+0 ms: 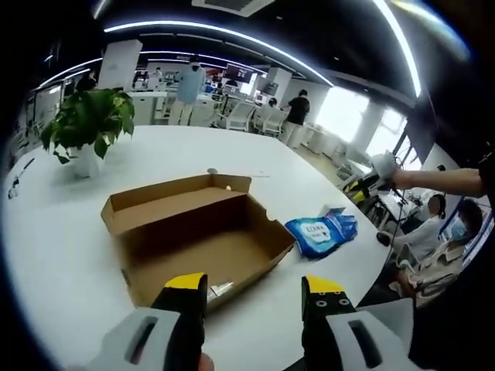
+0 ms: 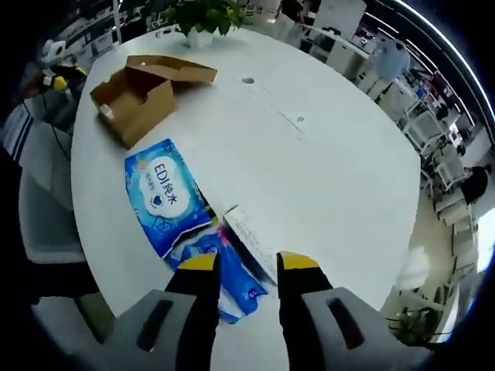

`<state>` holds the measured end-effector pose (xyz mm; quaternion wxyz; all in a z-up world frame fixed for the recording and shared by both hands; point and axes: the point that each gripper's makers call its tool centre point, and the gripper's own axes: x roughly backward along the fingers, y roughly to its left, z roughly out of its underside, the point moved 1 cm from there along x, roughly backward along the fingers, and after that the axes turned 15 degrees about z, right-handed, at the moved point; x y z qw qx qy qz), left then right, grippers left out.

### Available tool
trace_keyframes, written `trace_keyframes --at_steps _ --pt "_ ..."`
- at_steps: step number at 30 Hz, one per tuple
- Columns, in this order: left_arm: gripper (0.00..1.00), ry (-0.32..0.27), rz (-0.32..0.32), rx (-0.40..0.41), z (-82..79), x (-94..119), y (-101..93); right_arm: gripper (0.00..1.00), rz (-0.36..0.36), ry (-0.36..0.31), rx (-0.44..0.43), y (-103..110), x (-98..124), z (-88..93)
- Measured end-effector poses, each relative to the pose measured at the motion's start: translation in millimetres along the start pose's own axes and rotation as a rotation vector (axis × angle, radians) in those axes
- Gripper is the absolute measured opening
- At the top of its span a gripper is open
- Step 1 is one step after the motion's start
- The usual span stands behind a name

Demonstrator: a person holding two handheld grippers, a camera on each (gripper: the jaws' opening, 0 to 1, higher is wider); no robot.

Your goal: Operate the shoe box by opening the lid, removing the specified soft item, and placing it in the target area until the item is outside and the box remains undamaged.

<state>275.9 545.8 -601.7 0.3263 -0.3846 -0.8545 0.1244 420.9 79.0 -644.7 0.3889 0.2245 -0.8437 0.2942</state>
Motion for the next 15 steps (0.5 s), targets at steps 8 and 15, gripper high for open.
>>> trace_keyframes --at_steps 8,15 --pt "0.49 0.009 0.026 -0.004 6.0 5 6.2 0.33 0.010 -0.088 -0.133 26 15 -22.4" --pt "0.49 0.023 0.044 -0.014 7.3 7 11.3 0.34 -0.029 -0.184 -0.216 71 27 -64.5"
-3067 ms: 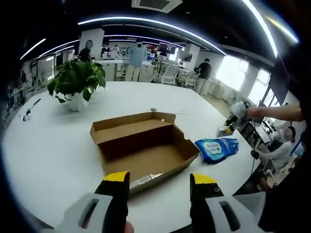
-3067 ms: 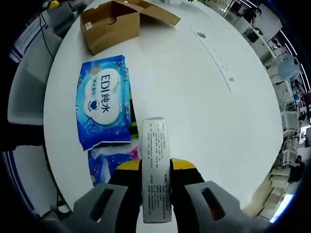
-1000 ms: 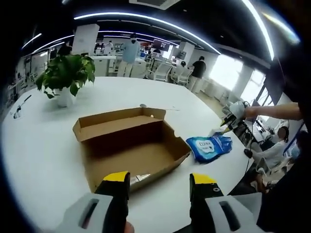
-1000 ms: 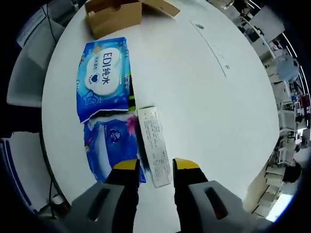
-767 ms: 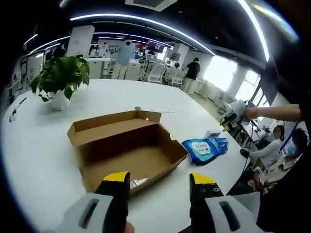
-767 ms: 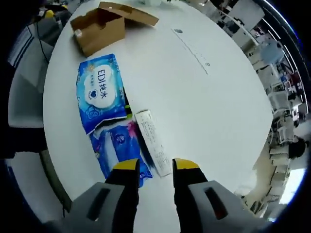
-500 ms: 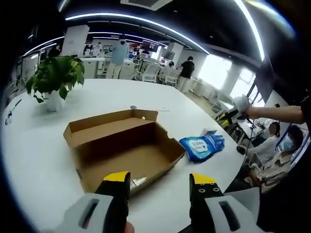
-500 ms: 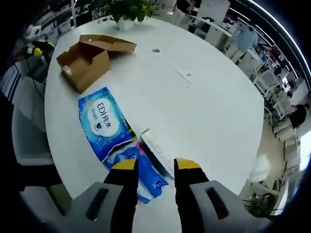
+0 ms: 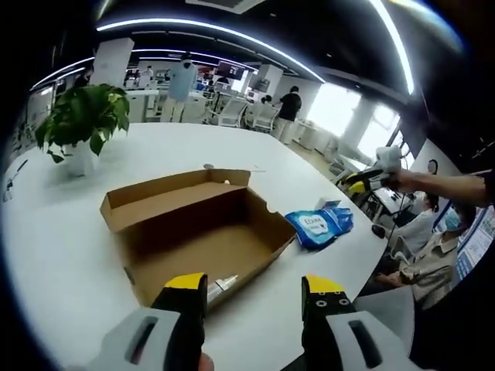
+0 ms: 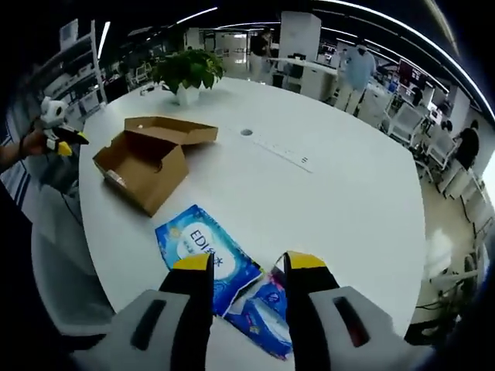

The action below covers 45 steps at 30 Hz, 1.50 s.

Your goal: Operate the shoe box by opening the lid, removing the specified soft item, and placing it in the target area until the item is outside and the box remains undamaged.

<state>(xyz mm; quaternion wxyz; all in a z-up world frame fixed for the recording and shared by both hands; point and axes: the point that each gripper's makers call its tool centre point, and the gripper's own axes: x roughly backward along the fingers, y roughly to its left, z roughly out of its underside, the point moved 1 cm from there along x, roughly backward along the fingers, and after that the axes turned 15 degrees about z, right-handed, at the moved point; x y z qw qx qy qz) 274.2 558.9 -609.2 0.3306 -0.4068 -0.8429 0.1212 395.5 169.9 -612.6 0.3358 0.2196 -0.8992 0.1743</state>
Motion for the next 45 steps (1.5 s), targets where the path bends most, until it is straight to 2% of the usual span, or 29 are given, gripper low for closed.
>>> trace_keyframes --at_steps 5,9,18,26,30,35,41,45 --pt "0.49 0.016 0.014 -0.008 1.3 2 4.8 0.34 -0.068 -0.063 -0.020 48 0 -25.0" --pt "0.49 0.018 0.025 -0.010 1.4 3 6.2 0.36 -0.120 -0.083 0.023 86 -4 -38.7" --pt "0.49 0.035 0.037 -0.025 0.8 5 13.3 0.35 -0.202 -0.178 0.007 156 -2 -78.0" --pt "0.49 0.063 0.025 -0.049 -6.8 3 32.2 0.35 -0.254 -0.216 0.018 199 6 -85.3" --pt "0.49 0.076 0.030 -0.067 -12.9 -1 36.5 0.34 -0.275 -0.203 0.048 208 7 -78.7" --pt "0.49 0.104 0.034 -0.095 -16.9 -8 40.7 0.34 -0.271 -0.199 0.048 205 9 -75.5" --pt "0.49 0.191 0.025 -0.178 -17.5 -16 50.8 0.34 -0.257 -0.206 0.035 200 15 -74.5" --pt "0.49 0.226 0.029 -0.197 -20.3 -22 59.2 0.34 -0.257 -0.215 0.011 201 20 -73.6"
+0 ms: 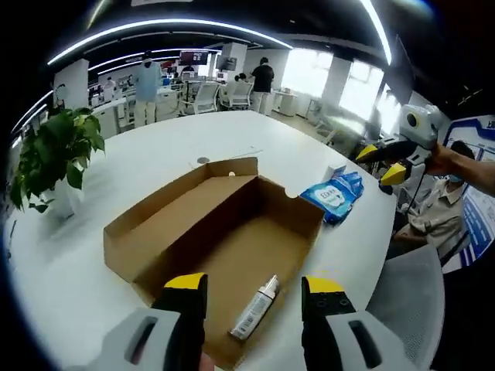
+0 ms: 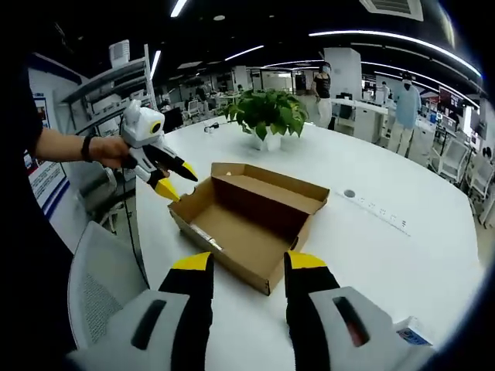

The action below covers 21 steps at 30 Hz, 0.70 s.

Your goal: Operate the shoe box by opening the lid, removing the specified soft item, and placing it in the target area until the item is outside and the box remains undamaged.

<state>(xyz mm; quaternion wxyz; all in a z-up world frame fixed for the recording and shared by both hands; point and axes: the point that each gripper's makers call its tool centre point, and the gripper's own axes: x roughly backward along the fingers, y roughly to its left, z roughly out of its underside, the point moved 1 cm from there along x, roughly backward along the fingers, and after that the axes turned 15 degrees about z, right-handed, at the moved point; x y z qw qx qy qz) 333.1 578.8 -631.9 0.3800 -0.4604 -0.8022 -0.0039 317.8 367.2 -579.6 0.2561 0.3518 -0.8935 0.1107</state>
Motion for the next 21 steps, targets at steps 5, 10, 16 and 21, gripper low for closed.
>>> trace_keyframes --at_steps 5,10,16,21 --pt "0.49 0.133 0.010 -0.093 6.9 -10 13.3 0.38 -0.010 0.003 -0.003 9 7 3.6" --pt "0.49 0.253 0.022 -0.200 13.3 -24 26.7 0.40 -0.014 0.005 -0.010 17 13 8.0" --pt "0.49 0.335 0.058 -0.244 20.3 -41 34.4 0.40 -0.006 -0.001 -0.030 24 22 11.5" --pt "0.49 0.415 0.097 -0.289 30.2 -53 37.5 0.40 0.005 0.002 -0.043 27 27 17.9"
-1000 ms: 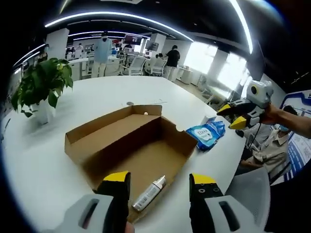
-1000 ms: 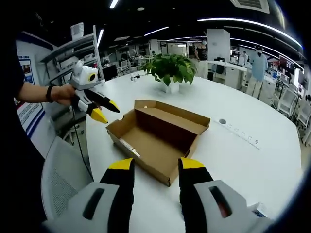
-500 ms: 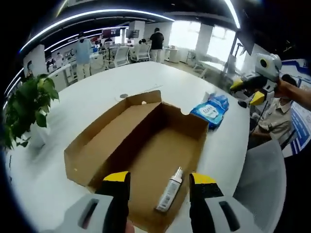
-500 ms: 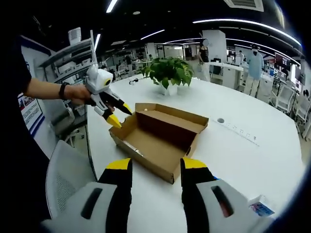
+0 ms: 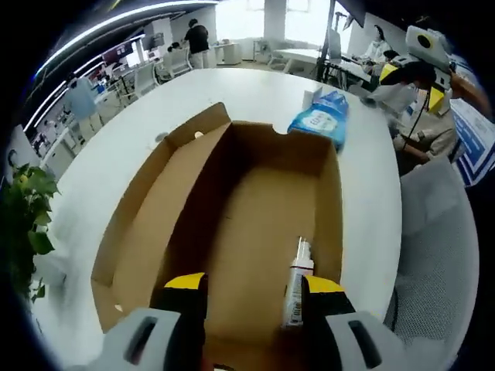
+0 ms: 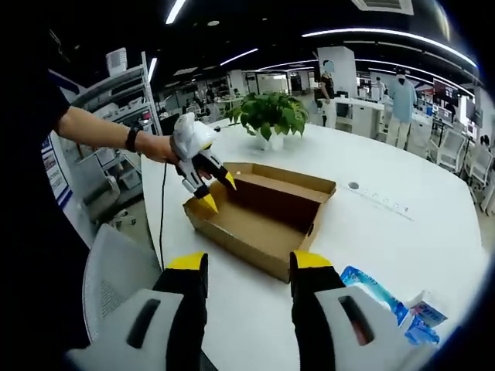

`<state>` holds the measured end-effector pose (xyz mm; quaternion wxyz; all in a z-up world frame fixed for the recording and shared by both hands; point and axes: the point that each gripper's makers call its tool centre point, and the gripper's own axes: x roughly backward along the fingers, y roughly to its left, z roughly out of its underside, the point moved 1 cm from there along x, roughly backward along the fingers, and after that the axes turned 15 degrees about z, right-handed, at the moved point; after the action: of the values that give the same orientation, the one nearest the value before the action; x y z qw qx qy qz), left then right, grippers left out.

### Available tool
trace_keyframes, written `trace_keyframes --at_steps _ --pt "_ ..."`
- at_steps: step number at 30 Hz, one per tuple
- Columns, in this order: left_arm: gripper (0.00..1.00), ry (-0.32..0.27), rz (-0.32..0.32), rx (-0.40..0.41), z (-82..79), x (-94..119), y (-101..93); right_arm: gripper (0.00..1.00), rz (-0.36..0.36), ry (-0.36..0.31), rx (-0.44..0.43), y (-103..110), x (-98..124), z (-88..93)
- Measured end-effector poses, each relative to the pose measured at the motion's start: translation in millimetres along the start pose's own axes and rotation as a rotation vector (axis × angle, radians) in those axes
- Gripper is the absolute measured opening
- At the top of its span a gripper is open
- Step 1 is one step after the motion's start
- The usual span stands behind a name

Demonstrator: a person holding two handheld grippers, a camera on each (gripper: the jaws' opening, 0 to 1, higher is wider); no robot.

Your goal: Operate the shoe box by opening the lid, removing the specified soft item, and placing it in the target area until the item is outside and the box remains undamaged.

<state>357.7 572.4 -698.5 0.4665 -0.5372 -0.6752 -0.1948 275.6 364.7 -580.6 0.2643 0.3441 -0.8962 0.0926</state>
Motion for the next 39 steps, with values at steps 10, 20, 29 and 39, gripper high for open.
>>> trace_keyframes --at_steps 10,20,29,39 --pt "0.50 0.085 0.099 -0.018 11.7 -24 2.9 0.42 0.026 0.006 -0.032 2 7 10.4" --pt "0.50 0.115 0.202 -0.022 16.7 -41 -3.1 0.42 0.035 0.019 -0.040 5 6 19.9" --pt "0.52 0.142 0.266 -0.021 22.8 -55 -12.2 0.42 0.033 0.050 -0.039 13 9 29.9" --pt "0.43 0.187 0.168 -0.092 31.0 -58 0.1 0.41 0.043 0.064 -0.055 13 10 35.9"
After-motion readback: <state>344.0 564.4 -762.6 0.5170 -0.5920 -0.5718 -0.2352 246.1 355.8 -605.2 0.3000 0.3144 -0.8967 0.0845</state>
